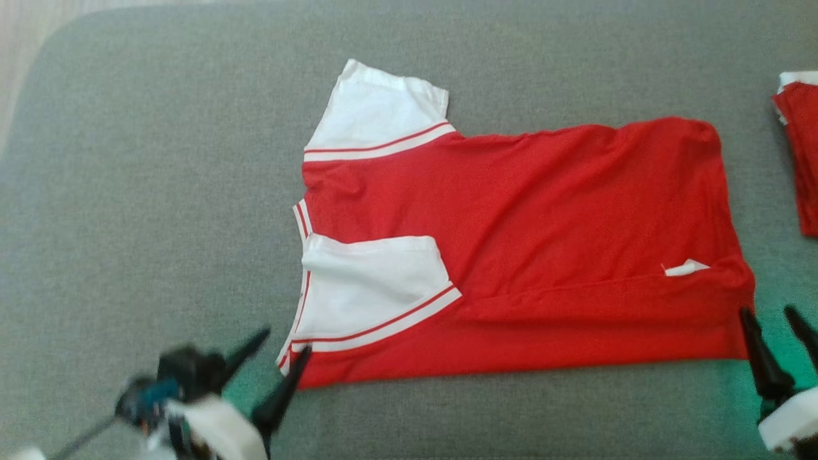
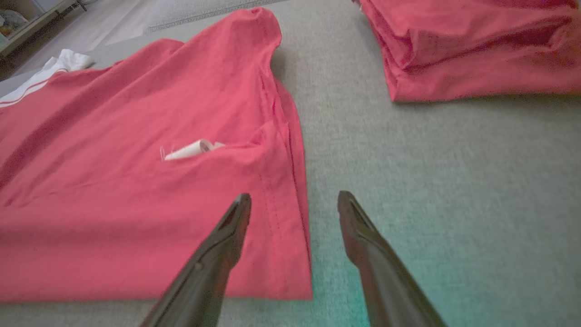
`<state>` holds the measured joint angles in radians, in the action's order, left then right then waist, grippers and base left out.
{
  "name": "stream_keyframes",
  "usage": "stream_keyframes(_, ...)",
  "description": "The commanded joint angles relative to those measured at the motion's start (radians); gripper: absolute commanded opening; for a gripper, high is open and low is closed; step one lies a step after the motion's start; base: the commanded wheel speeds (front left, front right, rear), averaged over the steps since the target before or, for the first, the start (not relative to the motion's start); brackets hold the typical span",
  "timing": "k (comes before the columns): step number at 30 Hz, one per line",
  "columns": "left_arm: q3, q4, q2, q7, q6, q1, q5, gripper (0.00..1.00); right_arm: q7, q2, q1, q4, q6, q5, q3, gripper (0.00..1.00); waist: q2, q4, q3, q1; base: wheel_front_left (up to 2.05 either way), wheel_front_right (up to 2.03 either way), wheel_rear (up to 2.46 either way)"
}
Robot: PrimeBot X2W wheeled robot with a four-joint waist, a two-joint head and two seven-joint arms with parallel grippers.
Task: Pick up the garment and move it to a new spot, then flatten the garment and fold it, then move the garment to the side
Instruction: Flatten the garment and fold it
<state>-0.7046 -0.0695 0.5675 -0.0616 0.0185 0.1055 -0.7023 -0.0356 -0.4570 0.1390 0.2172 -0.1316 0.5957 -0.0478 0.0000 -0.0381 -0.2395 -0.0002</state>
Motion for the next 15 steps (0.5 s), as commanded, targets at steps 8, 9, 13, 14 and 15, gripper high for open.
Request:
stream_keyframes(8, 0.081, 0.062, 0.055, -0.105, 0.077, 0.46, 0.067, 1.0, 0.027, -0.019, -0.086, -0.14, 0.001, -0.067, 0.025, 1.0, 0.0, 0.038, -0.129, 0.0002, 0.0, 0.0, 0.0)
stream_keyframes(9, 0.077, 0.048, 0.052, -0.131, 0.086, 0.525, 0.069, 1.0, 0.032, -0.015, -0.105, -0.15, 0.001, -0.075, 0.019, 1.0, 0.0, 0.048, -0.147, 0.0002, 0.0, 0.0, 0.0)
stream_keyframes(13, 0.044, -0.047, 0.04, -0.257, 0.107, 0.761, 0.039, 1.0, 0.044, 0.003, -0.19, -0.178, 0.001, -0.097, -0.021, 1.0, 0.0, 0.106, -0.226, 0.0002, 0.0, 0.0, 0.0)
stream_keyframes(14, 0.034, -0.078, 0.038, -0.287, 0.109, 0.81, 0.027, 1.0, 0.045, 0.008, -0.208, -0.181, 0.001, -0.1, -0.034, 1.0, 0.0, 0.121, -0.241, 0.0002, 0.0, 0.0, 0.0)
stream_keyframes(15, 0.023, -0.109, 0.038, -0.312, 0.11, 0.855, 0.015, 1.0, 0.044, 0.012, -0.226, -0.182, 0.001, -0.102, -0.047, 1.0, 0.0, 0.137, -0.254, 0.0002, 0.0, 0.0, 0.0)
